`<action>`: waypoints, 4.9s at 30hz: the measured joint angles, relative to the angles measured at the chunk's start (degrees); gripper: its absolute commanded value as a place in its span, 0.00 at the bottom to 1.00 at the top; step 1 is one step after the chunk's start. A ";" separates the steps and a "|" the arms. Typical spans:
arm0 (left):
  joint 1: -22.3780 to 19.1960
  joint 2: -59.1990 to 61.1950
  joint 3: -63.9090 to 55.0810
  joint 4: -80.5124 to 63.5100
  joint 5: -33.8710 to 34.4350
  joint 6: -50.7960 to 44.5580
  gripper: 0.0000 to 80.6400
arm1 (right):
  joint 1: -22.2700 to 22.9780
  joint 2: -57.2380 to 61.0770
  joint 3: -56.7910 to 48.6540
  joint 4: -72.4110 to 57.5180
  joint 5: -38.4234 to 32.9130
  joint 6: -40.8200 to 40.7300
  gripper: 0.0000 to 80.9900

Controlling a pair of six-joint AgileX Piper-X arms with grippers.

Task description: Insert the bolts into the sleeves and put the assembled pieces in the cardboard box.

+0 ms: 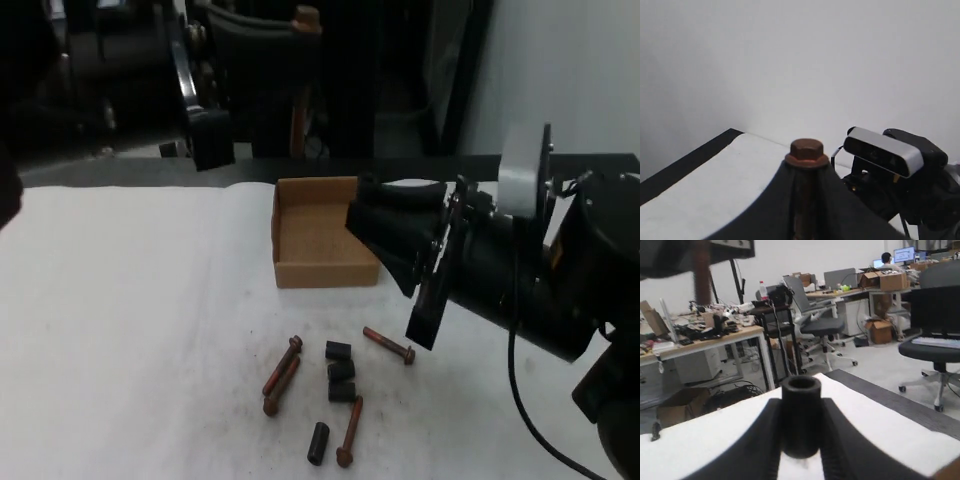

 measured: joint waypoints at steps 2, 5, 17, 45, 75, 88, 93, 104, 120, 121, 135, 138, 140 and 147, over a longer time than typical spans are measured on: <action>0.00 0.09 0.00 -0.61 0.40 1.45 0.00 | 0.00 0.10 -0.26 -2.19 -2.22 1.26 0.01; 0.00 0.09 0.08 -2.14 0.95 2.94 0.00 | 0.00 0.10 -1.40 -3.90 -5.31 4.71 0.01; 0.00 0.09 0.08 -7.38 6.76 2.42 0.00 | 0.00 0.10 -10.10 12.55 -14.08 4.87 0.01; 0.00 0.09 0.22 -11.92 11.24 8.80 0.00 | 0.00 0.10 -11.35 7.42 -10.24 -17.15 0.01; -2.48 6.33 5.12 -35.39 5.90 2.18 0.00 | 0.00 0.10 -11.41 9.58 -14.52 -13.32 0.01; -2.48 6.33 5.12 -35.73 5.90 2.35 0.00 | 0.00 0.10 -11.41 11.66 -14.52 -13.32 0.01; -2.48 6.33 5.12 -35.68 5.90 1.97 0.00 | 0.00 0.10 -11.41 9.71 -14.52 -12.78 0.01; -2.48 6.33 5.12 -33.29 6.05 1.79 0.00 | 0.00 0.10 -11.41 8.71 -14.52 -11.58 0.01; -2.08 6.33 5.12 -28.57 6.12 4.60 0.00 | 0.00 0.10 -11.41 8.43 -14.27 -11.56 0.01; -2.08 6.44 5.12 -28.58 6.12 4.65 0.00 | 0.00 0.10 -11.41 8.43 -14.27 -11.56 0.01; -1.99 9.17 5.12 -28.54 6.28 4.82 0.04 | -0.14 0.10 -11.41 8.14 -13.31 -10.75 0.01; -1.88 9.39 5.12 -28.54 7.00 4.97 0.25 | -0.14 0.10 -11.41 6.99 -13.15 -10.44 0.01; -1.93 9.60 5.12 -28.54 7.32 4.97 0.47 | -0.14 0.10 -11.41 6.58 -13.15 -10.21 0.01; -1.93 9.59 5.12 -28.46 6.92 4.75 0.76 | -0.14 0.10 -11.41 6.17 -14.31 -8.55 0.01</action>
